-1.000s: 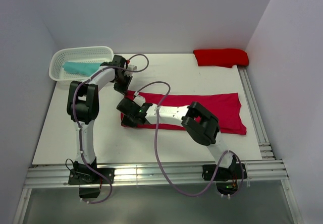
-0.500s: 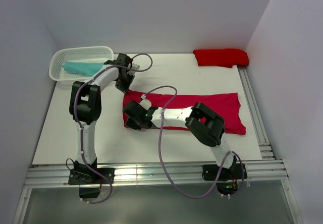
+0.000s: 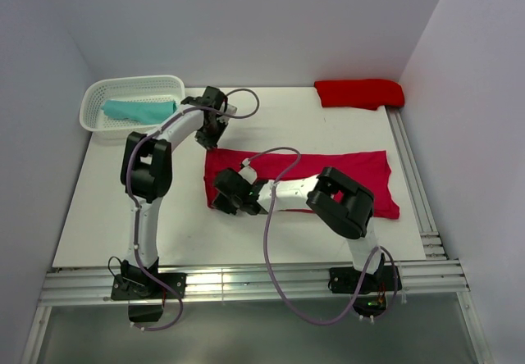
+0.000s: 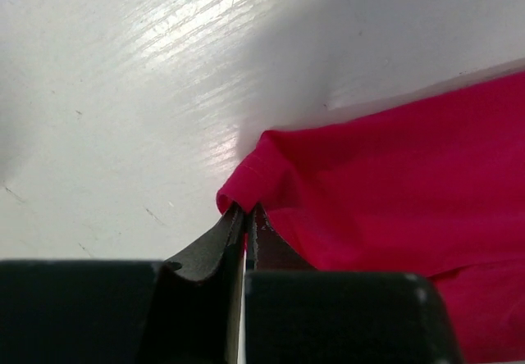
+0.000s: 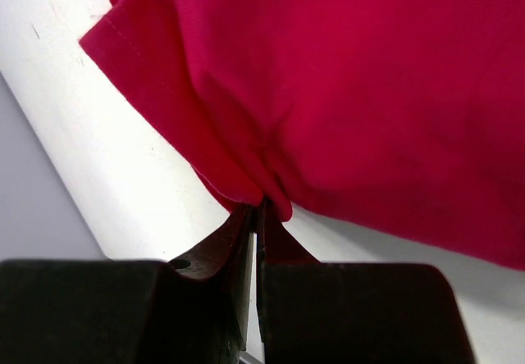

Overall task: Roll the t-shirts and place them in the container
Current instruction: Roll the tshirt

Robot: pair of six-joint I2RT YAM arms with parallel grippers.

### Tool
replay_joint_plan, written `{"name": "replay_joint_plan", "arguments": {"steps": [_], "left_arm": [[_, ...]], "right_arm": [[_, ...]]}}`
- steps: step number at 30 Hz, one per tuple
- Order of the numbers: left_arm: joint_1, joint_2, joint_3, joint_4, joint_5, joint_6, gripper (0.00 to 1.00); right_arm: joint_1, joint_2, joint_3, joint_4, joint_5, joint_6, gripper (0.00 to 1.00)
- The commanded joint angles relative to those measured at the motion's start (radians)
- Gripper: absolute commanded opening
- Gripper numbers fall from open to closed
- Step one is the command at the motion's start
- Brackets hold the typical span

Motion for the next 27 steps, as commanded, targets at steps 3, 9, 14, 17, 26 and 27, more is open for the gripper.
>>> {"name": "replay_joint_plan", "arguments": {"steps": [3,9,14,17,26,27], "left_arm": [[-0.029,0.022,0.071,0.005,-0.04,0.01,0.07],[-0.053,0.039,0.128,-0.023,-0.044,0.013,0.08],[-0.07,0.04,0.149,-0.029,-0.055,0.016,0.08],[-0.073,0.04,0.16,-0.035,-0.055,0.017,0.09],[-0.083,0.059,0.171,-0.04,-0.063,0.023,0.1],[-0.083,0.06,0.169,-0.038,-0.064,0.026,0.1]], "right_arm": [[-0.015,-0.077,-0.064,0.113,-0.016,0.041,0.0],[-0.033,-0.092,-0.089,0.171,-0.048,0.047,0.0],[-0.047,-0.086,-0.056,0.154,-0.061,0.029,0.0],[-0.059,-0.086,-0.04,0.151,-0.071,0.02,0.0],[-0.081,-0.132,-0.053,0.122,-0.059,0.001,0.0],[-0.082,-0.135,-0.064,0.128,-0.061,0.006,0.0]]}}
